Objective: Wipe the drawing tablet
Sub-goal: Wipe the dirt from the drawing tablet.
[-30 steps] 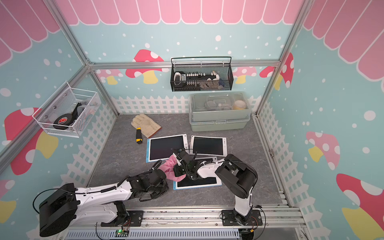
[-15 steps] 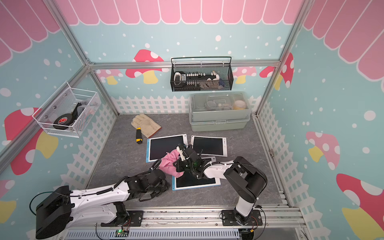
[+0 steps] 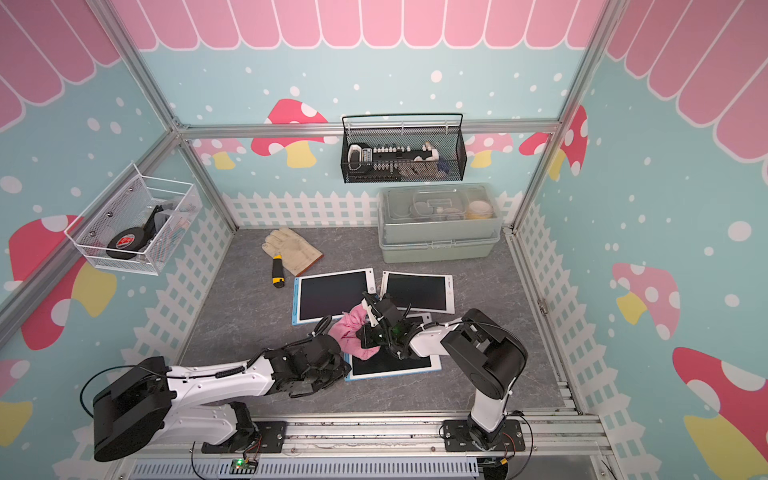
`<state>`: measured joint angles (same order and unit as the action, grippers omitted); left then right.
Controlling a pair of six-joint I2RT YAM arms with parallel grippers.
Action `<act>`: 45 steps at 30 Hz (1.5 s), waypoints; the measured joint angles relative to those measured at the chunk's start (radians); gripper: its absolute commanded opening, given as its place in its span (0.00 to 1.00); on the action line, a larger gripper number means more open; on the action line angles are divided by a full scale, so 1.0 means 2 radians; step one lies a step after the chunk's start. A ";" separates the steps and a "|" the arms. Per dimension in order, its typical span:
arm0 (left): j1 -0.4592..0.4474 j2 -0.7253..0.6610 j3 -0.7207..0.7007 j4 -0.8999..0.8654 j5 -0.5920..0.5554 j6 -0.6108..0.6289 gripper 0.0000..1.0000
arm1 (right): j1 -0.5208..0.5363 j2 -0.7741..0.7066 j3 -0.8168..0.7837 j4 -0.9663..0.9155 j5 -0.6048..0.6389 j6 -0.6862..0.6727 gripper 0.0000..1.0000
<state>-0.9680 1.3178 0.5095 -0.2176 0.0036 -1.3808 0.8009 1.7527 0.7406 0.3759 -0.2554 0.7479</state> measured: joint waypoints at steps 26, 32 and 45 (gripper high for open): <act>-0.011 0.030 0.030 -0.054 -0.012 -0.011 0.13 | 0.027 0.094 0.045 0.100 -0.039 0.027 0.00; -0.011 0.012 0.014 -0.053 -0.011 -0.015 0.13 | 0.028 0.058 0.007 0.087 -0.034 0.023 0.00; -0.008 -0.005 0.022 -0.101 -0.014 -0.014 0.13 | 0.031 -0.026 -0.026 -0.041 -0.023 -0.020 0.00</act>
<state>-0.9840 1.3087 0.5533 -0.4206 -0.0250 -1.4082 0.8639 1.7012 0.6895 0.2935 -0.3016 0.7074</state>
